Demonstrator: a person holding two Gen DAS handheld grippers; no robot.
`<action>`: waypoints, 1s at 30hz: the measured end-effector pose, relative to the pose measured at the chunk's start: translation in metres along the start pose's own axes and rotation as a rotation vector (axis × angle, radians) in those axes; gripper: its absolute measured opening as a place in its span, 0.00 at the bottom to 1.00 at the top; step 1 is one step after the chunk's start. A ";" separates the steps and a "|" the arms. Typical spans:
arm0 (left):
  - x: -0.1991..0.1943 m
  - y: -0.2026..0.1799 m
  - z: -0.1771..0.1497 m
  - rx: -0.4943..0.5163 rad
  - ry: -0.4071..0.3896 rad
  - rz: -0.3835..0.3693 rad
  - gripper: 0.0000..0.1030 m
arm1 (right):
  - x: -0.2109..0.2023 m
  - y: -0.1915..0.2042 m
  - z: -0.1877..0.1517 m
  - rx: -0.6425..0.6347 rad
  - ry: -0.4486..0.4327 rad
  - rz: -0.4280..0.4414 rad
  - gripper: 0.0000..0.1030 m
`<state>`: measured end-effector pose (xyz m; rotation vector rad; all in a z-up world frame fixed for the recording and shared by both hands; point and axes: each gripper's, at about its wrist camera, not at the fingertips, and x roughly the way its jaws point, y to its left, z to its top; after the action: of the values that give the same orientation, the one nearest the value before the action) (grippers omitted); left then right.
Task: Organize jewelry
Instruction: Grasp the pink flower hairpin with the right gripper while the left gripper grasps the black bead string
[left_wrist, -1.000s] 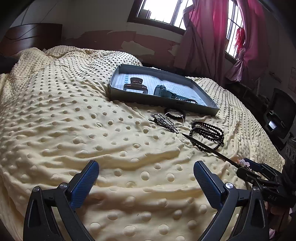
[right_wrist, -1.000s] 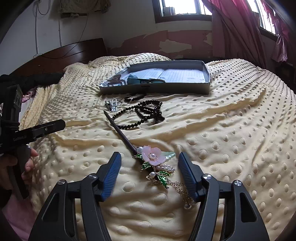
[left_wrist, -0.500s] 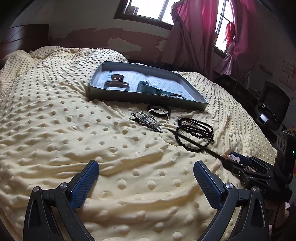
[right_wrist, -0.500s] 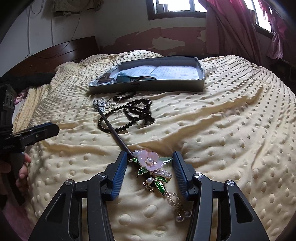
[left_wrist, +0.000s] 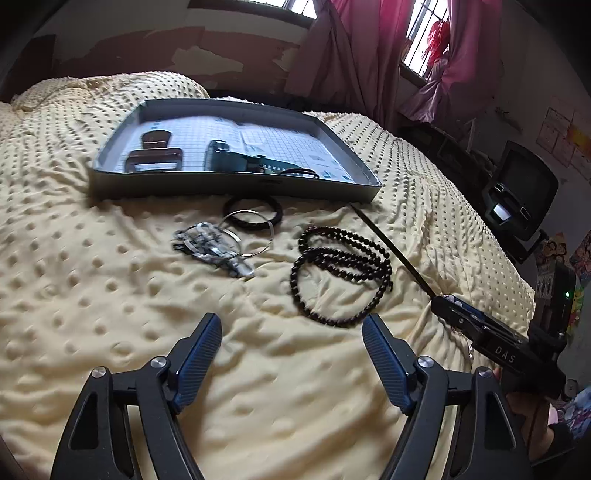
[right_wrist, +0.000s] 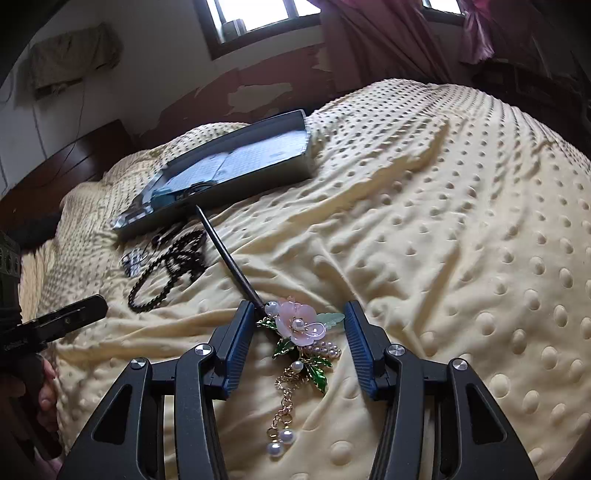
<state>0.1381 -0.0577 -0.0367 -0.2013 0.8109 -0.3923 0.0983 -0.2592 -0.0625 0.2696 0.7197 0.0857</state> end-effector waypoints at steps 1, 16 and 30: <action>0.004 -0.003 0.004 0.002 0.009 -0.004 0.73 | 0.001 -0.002 0.001 0.010 -0.002 -0.004 0.44; 0.059 -0.051 0.033 0.092 0.125 -0.057 0.72 | 0.003 -0.021 0.013 0.038 0.018 -0.036 0.44; 0.065 -0.056 0.027 0.111 0.141 0.051 0.11 | 0.000 -0.032 0.005 0.060 0.089 0.016 0.44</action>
<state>0.1843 -0.1348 -0.0436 -0.0498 0.9285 -0.4053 0.1009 -0.2915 -0.0673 0.3304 0.8097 0.0916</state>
